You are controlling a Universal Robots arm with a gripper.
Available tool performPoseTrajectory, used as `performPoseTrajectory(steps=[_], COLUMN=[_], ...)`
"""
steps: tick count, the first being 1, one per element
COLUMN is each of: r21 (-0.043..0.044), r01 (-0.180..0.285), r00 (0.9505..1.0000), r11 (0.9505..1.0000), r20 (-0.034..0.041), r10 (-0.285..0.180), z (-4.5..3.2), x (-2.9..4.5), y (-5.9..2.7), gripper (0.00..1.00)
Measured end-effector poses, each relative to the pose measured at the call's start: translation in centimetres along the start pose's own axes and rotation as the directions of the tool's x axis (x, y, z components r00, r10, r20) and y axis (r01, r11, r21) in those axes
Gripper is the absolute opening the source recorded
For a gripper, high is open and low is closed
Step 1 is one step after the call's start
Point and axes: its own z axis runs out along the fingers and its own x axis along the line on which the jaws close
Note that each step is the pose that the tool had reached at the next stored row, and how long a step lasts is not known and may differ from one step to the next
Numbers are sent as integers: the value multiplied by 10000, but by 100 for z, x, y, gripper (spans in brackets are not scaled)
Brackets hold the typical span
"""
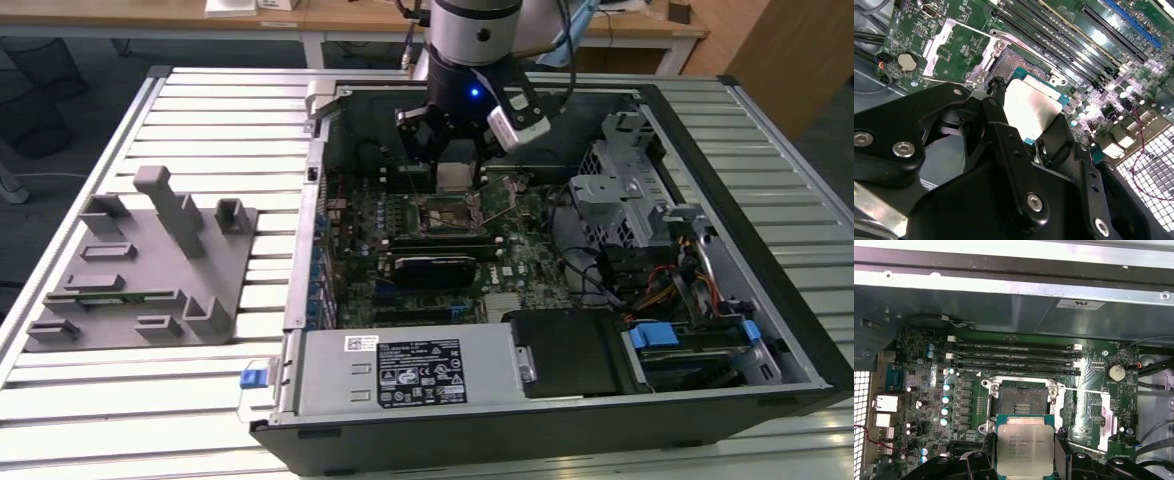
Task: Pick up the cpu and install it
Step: 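Pick up the cpu and move it towards the insertion slot, then place the cpu into insertion slot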
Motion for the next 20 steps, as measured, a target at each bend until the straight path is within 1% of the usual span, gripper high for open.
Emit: performPoseTrajectory(steps=[14,17,20], r21=[1,3,9], r01=[-35,-371,-760], r00=[10000,9993,9971], r11=[10000,9993,9971], r20=[2,23,46], r10=[35,371,760], z=[5,5,5], x=[0,0,0], y=[0,0,0], gripper=[55,55,55])
